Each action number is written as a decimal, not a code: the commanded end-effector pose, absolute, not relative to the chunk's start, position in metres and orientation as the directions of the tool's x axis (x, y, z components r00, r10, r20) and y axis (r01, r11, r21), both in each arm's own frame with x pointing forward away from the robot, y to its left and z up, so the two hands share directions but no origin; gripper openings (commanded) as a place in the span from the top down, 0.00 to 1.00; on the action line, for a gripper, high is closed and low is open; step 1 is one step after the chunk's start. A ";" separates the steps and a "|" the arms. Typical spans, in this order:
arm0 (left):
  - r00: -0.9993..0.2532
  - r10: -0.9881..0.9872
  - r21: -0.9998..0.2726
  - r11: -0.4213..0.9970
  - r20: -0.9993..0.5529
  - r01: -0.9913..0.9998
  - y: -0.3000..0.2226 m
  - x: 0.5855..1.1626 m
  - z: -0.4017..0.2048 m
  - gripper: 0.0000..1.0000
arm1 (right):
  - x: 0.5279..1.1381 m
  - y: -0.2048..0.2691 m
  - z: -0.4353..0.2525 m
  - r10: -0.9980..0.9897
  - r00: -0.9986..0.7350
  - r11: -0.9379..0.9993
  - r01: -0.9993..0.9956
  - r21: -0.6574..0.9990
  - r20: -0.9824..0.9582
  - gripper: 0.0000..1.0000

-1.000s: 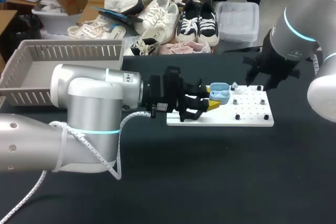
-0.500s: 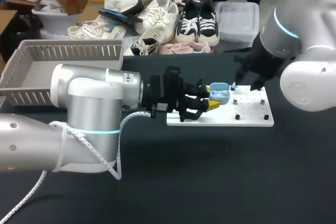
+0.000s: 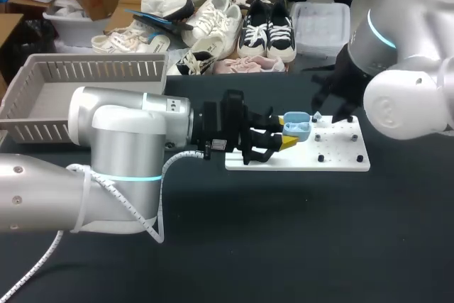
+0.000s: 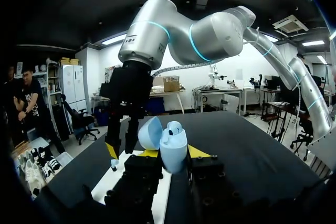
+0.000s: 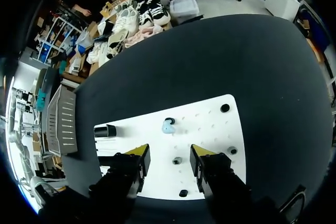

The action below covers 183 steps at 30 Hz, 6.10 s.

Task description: Pick up each earbud case from the left stands, insert the matching earbuds, close the lid, and place the case in the box.

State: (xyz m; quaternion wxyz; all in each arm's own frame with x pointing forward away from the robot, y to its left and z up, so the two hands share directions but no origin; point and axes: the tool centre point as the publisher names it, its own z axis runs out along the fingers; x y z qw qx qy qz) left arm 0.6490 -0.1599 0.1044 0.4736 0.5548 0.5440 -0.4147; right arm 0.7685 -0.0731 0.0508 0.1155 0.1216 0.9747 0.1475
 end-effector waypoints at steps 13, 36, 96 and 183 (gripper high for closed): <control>0.066 0.209 0.077 0.048 -0.976 0.996 -0.161 0.648 0.104 1.00 | 0.777 -0.067 0.040 0.278 -0.940 0.927 0.210 0.310 -0.197 0.53; 0.066 0.209 0.077 0.048 -0.976 0.996 -0.161 0.648 0.104 1.00 | 0.786 -0.065 0.027 0.290 -0.938 0.925 0.224 0.307 -0.189 0.55; 0.066 0.209 0.077 0.048 -0.976 0.996 -0.161 0.648 0.104 1.00 | 0.791 -0.064 0.023 0.325 -0.933 0.912 0.264 0.314 -0.158 0.79; 0.066 0.209 0.077 0.048 -0.976 0.996 -0.161 0.648 0.104 1.00 | 0.602 -0.070 0.163 -0.413 -0.883 0.908 -0.418 -0.026 -0.222 1.00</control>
